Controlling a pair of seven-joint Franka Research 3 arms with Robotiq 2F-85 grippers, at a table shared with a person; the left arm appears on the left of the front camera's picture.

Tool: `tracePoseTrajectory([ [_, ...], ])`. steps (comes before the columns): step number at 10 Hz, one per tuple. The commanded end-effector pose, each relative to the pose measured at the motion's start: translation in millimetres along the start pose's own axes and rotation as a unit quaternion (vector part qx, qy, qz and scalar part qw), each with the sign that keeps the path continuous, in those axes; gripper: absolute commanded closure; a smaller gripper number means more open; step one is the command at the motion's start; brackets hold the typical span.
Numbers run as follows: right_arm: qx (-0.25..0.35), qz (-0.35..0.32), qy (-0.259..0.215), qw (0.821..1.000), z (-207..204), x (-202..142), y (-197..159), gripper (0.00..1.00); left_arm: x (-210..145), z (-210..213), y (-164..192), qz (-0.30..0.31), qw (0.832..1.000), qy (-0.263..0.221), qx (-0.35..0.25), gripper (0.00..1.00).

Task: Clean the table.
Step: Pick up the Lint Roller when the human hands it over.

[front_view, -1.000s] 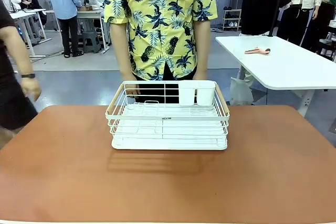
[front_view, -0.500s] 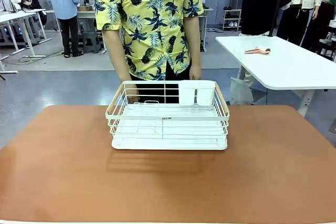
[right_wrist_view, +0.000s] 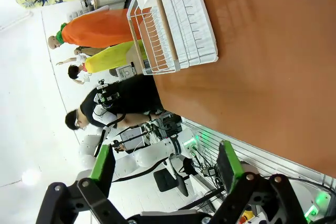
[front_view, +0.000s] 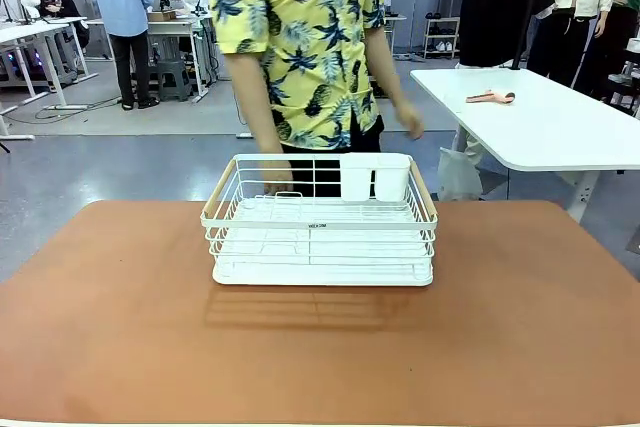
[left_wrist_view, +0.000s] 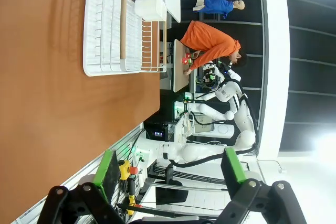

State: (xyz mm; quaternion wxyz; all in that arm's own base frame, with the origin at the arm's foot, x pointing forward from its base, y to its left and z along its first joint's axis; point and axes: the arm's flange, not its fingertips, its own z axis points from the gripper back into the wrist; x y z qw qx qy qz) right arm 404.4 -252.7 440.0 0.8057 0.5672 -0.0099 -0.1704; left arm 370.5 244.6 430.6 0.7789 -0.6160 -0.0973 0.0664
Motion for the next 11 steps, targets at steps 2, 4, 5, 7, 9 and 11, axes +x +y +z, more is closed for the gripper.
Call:
tracePoseTrajectory([
  [2,-0.001,0.0,-0.003,1.0,0.8,-0.9,1.9,0.0,-4.3,1.3,0.4,-0.001,1.0,-0.001,-0.003,0.0],
  [4,-0.001,0.0,-0.003,1.0,0.8,-0.9,1.9,0.0,-4.3,1.3,0.4,-0.001,1.0,-0.001,-0.003,0.0],
  [5,-0.001,0.0,-0.003,1.0,0.8,-0.9,1.9,0.0,-4.3,1.3,0.4,-0.001,1.0,-0.001,-0.003,0.0],
  [7,-0.001,0.0,-0.003,1.0,0.8,-0.9,1.9,0.0,-4.3,1.3,0.4,-0.001,1.0,-0.001,-0.003,0.0],
  [9,-0.001,0.0,-0.003,1.0,0.8,-0.9,1.9,0.0,-4.3,1.3,0.4,-0.001,1.0,-0.001,-0.003,0.0],
  [11,-0.001,0.0,-0.003,1.0,0.8,-0.9,1.9,0.0,-4.3,1.3,0.4,-0.001,1.0,-0.001,-0.003,0.0],
])
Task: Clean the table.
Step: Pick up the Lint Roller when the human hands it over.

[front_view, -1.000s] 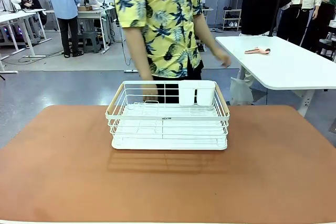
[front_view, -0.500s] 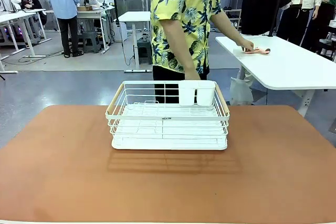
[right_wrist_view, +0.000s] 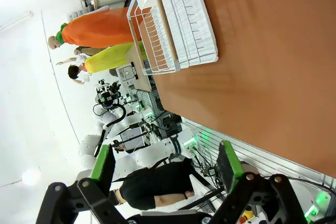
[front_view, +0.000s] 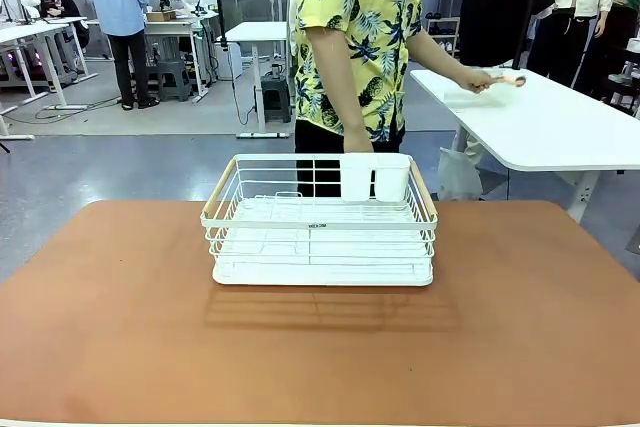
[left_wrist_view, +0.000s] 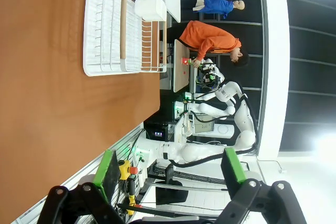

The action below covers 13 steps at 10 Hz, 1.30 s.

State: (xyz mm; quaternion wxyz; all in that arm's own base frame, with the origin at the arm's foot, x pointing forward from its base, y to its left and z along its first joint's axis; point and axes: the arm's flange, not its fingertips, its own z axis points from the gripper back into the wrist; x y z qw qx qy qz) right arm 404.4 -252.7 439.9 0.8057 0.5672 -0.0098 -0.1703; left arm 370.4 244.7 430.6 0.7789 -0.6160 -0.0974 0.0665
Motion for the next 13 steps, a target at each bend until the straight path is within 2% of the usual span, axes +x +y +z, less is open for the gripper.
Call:
tracePoseTrajectory([
  [1,-0.001,0.0,-0.003,1.0,0.9,-0.9,1.8,0.0,-4.2,1.2,0.4,-0.001,1.0,-0.001,-0.003,0.0],
  [13,-0.001,0.0,-0.003,1.0,0.9,-0.9,1.8,0.0,-4.2,1.2,0.4,-0.001,1.0,-0.001,-0.003,0.0],
])
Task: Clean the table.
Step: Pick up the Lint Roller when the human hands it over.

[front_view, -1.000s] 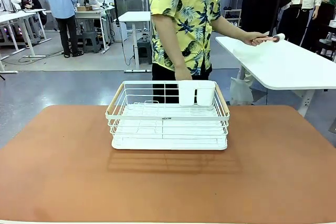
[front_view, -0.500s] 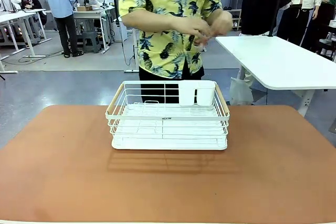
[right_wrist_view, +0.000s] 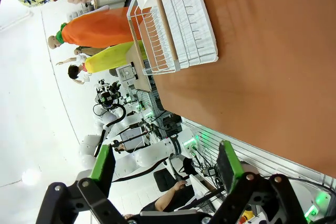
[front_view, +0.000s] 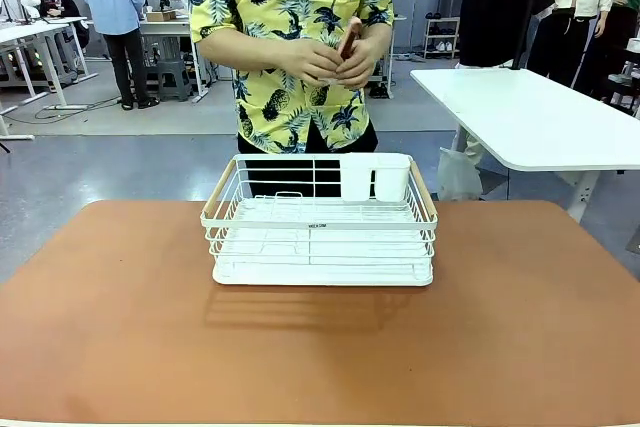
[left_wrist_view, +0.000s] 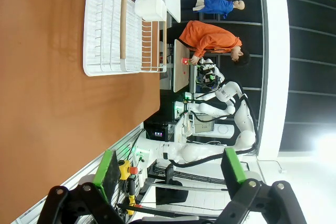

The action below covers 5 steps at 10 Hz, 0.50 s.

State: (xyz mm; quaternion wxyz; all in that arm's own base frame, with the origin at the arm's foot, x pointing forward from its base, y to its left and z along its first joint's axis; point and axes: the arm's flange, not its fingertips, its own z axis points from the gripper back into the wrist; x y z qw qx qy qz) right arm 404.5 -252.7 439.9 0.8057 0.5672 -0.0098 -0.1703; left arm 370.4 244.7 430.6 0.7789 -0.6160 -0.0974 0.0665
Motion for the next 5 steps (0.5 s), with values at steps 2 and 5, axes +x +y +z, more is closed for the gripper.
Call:
tracePoseTrajectory([
  [2,-0.001,0.0,-0.003,1.0,0.9,-0.9,1.9,0.0,-4.2,1.2,0.4,-0.001,1.0,-0.001,-0.003,0.0],
  [5,-0.001,0.0,-0.003,1.0,0.9,-0.9,1.9,0.0,-4.2,1.2,0.4,-0.001,1.0,-0.001,-0.003,0.0],
])
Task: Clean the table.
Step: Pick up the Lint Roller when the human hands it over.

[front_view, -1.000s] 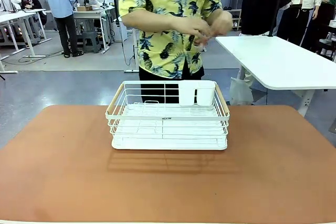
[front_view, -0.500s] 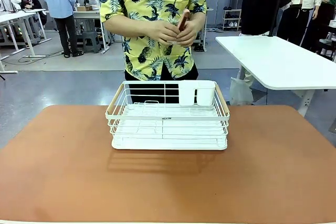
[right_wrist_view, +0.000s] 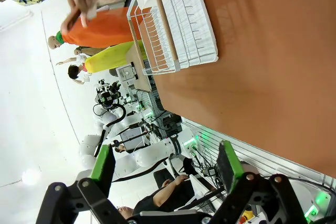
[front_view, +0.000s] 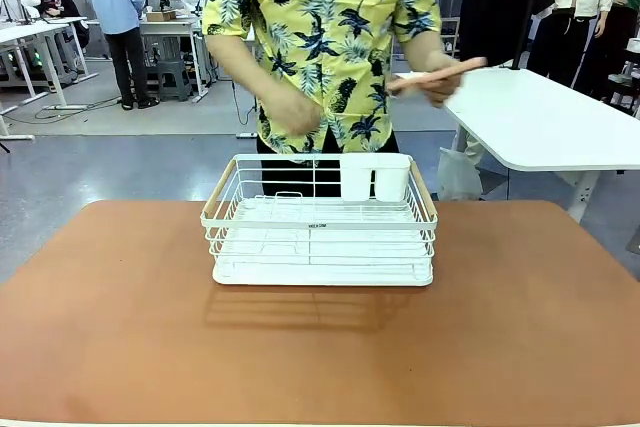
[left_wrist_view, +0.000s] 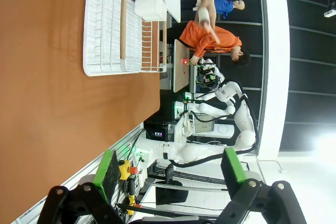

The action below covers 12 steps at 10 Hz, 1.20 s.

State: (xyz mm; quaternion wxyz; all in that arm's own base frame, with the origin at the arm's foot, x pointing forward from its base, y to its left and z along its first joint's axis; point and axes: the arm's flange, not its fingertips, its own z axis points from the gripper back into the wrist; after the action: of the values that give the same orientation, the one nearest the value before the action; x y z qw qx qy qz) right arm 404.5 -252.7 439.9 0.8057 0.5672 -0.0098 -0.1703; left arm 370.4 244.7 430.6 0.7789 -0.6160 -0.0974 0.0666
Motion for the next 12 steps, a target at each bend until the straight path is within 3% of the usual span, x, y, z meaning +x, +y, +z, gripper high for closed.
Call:
tracePoseTrajectory([
  [1,-0.001,0.0,-0.003,1.0,0.9,-0.9,1.9,0.0,-4.2,1.2,0.4,-0.001,1.0,-0.001,-0.003,0.0],
  [12,0.0,0.0,0.0,1.0,0.0,0.0,0.0,0.0,-4.2,1.2,0.4,-0.001,1.0,-0.001,-0.003,0.0],
])
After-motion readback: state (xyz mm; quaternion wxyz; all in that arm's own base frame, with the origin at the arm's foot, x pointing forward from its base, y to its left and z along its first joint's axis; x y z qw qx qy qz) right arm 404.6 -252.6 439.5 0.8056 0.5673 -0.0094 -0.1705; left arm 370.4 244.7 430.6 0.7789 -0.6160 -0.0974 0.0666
